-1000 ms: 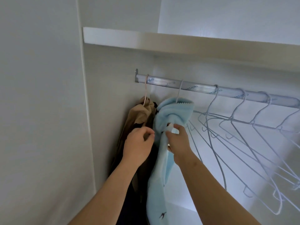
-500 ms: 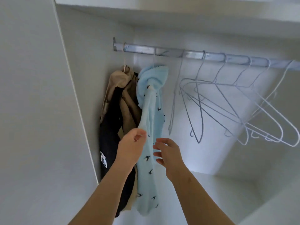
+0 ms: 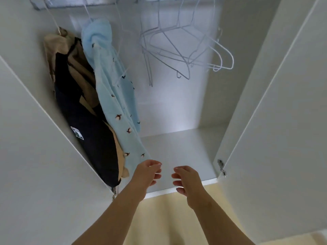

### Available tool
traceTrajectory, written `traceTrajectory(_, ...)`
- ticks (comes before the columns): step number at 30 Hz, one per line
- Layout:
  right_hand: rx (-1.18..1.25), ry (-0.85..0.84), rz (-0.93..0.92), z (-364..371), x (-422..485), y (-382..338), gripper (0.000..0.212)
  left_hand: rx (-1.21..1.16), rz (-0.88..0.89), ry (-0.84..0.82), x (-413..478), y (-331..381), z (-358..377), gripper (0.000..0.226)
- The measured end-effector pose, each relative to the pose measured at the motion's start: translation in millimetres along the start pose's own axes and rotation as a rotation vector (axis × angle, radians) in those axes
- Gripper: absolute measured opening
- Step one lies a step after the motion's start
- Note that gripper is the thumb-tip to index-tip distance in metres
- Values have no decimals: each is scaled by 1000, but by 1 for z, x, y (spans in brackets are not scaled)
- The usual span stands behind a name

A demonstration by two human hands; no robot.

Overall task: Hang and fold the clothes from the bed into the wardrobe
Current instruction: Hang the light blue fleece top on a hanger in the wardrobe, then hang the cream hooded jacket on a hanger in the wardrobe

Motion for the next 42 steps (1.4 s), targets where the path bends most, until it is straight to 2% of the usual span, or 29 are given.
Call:
traceTrajectory(6, 207, 241, -1, -54, -60, 59, 9, 95, 72, -229, -53, -30, 33, 4)
traceTrajectory(17, 500, 682, 111, -132, -236, 228, 9, 369, 90, -647, -204, -144, 95, 9)
traceTrajectory(26, 728, 909, 138, -182, -358, 330, 8, 587, 169, -856, -316, -218, 155, 14)
traceTrajectory(42, 1126, 1373, -17, -311, -675, 531, 10, 878, 404, -1341, -661, -372, 281, 17)
Point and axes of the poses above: each hand's wrist, its own x-axis towards the middle knuckle, its own z-axis out of the palm, y = z × x, the point moved 1 cm from there along x, towards the middle knuckle, and after that the axes turned 11 degrees about x, right-handed, at the moved point
